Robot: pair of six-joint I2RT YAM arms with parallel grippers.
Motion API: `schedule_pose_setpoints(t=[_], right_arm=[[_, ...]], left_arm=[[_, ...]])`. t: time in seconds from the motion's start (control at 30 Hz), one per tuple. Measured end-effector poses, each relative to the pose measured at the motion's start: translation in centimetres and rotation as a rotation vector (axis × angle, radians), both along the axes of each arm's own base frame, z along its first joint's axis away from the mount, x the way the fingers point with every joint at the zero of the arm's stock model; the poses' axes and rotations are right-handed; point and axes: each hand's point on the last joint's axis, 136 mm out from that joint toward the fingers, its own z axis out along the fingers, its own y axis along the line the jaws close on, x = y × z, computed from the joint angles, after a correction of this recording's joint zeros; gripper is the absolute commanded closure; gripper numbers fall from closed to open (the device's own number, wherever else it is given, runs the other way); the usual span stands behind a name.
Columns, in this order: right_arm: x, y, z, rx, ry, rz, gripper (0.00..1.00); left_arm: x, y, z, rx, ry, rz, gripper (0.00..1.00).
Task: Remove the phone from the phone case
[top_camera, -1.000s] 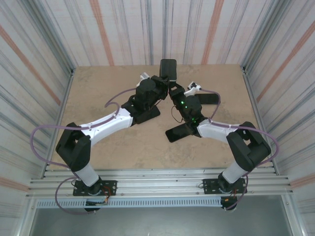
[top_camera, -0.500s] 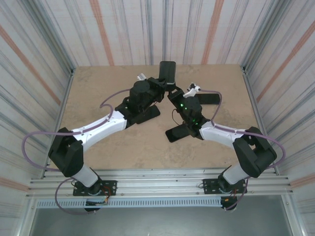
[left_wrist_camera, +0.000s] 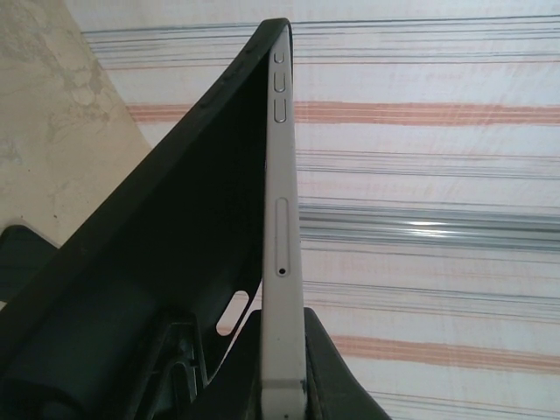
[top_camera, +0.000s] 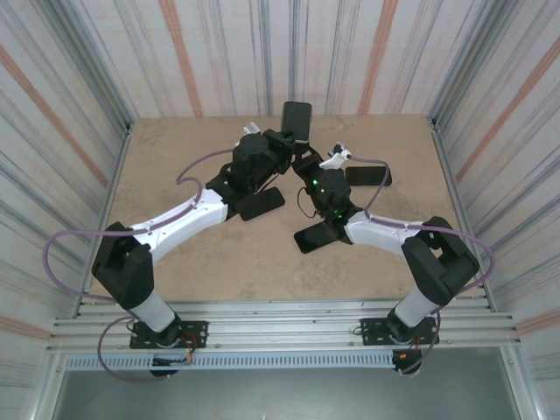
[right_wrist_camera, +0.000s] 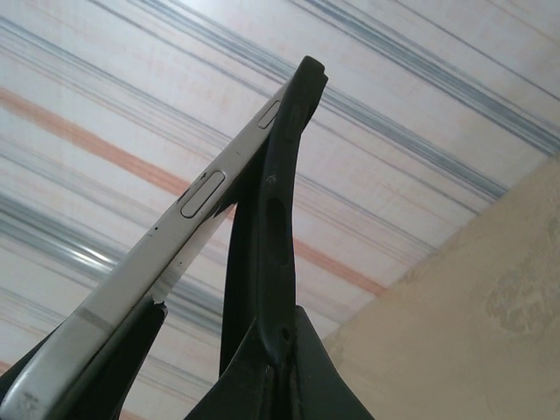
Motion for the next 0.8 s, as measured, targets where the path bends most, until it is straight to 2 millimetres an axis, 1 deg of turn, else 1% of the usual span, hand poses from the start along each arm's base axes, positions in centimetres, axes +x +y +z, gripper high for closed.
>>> schedule_pose_setpoints(t=[0.13,0.3,0.47,0.6,0.8], right_arm=[[0.3,-0.1,0.7,-0.014,-0.057,-0.033,1.0],[0.3,-0.1,0.7,-0.037,-0.073,-0.048,1.0],[0.2,0.0,0.1,-0.069,-0.056,-0.043,1.0],[0.1,0.2,-1.1,-0.125,-0.026,-0.046,1.0],[0.1,0.3,-1.5,-0.144,-0.022,-0.04,1.0]], left_arm=[[0.5,-0.1,0.4,0.02,-0.007,0.002,1.0],[0.6,0.0,0.3,0.036,-0.011,0.001,1.0],[0.2,0.5,0.5,0.049,-0.01,0.002,1.0],[-0.7,1.0,1.2,0.03,-0.015,-0.007,1.0],[-0.9,1.3,1.1,0.026,-0.011,-0.016,1.0]])
